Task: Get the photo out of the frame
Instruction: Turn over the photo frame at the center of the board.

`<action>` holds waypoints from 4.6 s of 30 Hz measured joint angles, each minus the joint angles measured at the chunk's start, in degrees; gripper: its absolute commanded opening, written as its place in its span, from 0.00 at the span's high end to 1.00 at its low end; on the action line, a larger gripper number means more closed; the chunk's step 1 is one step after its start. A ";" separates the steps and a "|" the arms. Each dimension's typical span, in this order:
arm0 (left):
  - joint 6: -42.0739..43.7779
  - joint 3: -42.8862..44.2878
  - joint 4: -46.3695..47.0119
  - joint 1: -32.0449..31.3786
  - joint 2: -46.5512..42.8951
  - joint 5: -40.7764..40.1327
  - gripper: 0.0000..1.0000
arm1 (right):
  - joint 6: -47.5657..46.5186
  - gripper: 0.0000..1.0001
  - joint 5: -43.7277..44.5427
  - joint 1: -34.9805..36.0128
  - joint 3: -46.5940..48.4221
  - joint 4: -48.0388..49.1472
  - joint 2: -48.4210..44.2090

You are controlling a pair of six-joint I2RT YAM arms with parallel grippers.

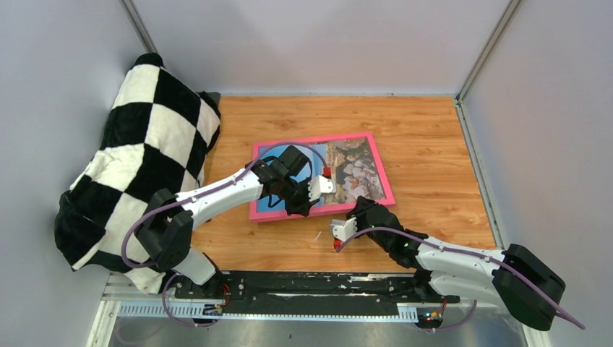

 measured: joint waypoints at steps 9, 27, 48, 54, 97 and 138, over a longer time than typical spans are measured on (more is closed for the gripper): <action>-0.90 0.90 -1.16 0.98 -6.01 1.20 0.12 | 0.44 1.00 4.44 0.44 3.58 -0.20 -1.90; -5.18 19.02 13.35 6.69 -28.17 -43.78 0.00 | 14.67 1.00 3.30 0.59 38.93 -36.02 6.88; -6.38 16.72 21.64 9.70 -28.70 -65.18 0.00 | 44.11 1.00 -17.46 -13.49 77.09 -64.85 20.44; -6.58 12.44 21.88 9.77 -28.46 -63.80 0.00 | 54.95 1.00 -27.52 -30.25 77.57 -60.76 20.65; -8.50 -12.63 22.45 19.08 -20.94 -37.46 0.00 | 89.64 1.00 -52.87 -62.88 44.28 -40.63 25.05; -4.72 -19.28 19.26 19.34 -23.41 -49.96 0.00 | 84.80 0.38 -52.72 -66.53 37.53 -32.68 38.73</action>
